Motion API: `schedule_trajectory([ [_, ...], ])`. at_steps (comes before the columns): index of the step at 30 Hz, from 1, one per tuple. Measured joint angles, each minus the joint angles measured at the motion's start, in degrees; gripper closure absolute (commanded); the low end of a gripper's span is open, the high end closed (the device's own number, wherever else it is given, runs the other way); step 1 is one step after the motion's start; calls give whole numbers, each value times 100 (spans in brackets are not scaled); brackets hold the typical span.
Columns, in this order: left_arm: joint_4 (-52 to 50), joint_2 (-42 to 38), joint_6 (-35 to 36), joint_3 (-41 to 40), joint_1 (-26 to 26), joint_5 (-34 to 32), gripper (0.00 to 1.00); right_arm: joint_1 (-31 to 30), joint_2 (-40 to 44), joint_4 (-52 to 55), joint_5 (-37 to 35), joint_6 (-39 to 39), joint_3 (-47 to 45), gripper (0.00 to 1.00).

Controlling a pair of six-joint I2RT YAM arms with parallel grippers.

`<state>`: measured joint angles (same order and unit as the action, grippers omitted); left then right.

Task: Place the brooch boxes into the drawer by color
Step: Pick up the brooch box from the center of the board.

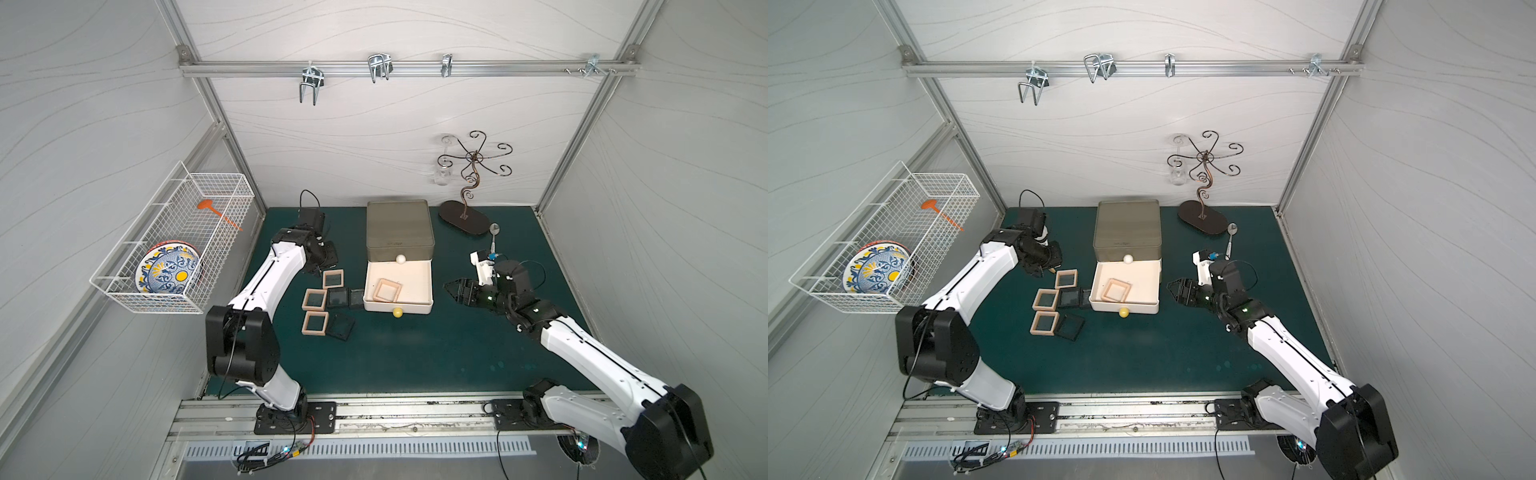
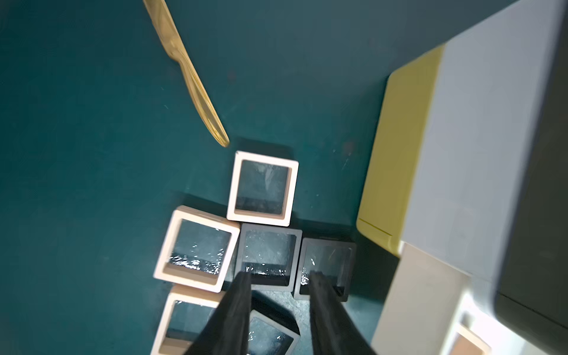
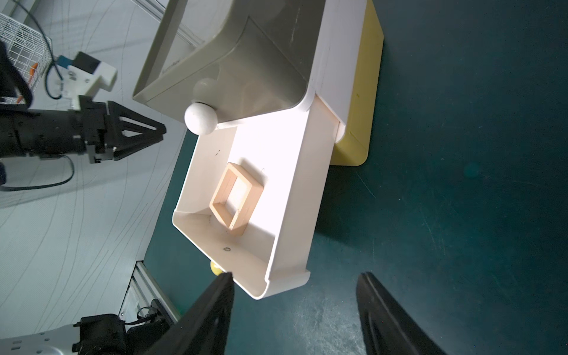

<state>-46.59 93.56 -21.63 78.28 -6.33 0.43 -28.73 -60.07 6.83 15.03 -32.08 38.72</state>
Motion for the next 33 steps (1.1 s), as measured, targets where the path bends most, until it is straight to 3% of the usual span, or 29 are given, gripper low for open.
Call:
schedule_trajectory([
  [8, -20, 933, 20, 153, 109, -31, 64, 0, -90, -42, 48, 17, 0, 32],
  [33, 122, 2004, 146, 260, 415, -188, 68, 0, -461, -111, 153, 17, 35, 32],
])
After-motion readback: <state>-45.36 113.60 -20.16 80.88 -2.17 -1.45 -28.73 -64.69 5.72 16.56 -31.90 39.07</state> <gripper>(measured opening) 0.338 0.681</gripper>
